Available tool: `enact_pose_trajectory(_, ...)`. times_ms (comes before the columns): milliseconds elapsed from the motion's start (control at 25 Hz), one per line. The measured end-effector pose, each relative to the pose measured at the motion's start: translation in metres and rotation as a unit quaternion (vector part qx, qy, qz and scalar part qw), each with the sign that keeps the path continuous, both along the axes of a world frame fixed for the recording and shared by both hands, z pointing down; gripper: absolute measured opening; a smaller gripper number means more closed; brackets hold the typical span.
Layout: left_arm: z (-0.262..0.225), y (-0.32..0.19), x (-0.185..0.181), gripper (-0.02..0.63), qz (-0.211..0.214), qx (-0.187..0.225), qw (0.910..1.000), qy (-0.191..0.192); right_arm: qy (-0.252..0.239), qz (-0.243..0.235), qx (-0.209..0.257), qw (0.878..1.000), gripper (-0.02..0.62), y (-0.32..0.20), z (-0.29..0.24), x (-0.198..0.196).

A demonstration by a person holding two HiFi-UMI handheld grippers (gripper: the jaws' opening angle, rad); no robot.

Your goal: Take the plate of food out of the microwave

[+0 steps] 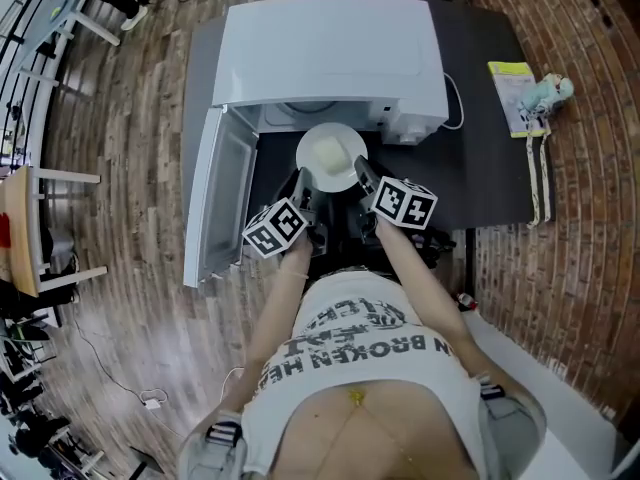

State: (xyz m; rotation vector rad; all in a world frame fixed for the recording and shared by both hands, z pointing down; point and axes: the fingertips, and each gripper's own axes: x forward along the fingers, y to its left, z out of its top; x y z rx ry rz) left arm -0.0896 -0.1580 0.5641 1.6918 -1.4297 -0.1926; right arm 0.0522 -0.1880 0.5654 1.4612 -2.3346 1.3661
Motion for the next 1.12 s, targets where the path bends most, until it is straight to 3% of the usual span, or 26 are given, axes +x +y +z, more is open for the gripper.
enact_pose_trajectory(840,0.005,0.06,0.04,0.054,-0.033,-0.005,0.9994,-0.007,-0.019,-0.038,-0.002,0.999,0.058,0.047,0.002,0.035)
enact_pose_trajectory(1120,0.001,0.064,0.03,0.054,-0.034,0.001,0.9994,-0.01,-0.019,-0.043,-0.001,0.999,0.057,0.052,0.001,0.027)
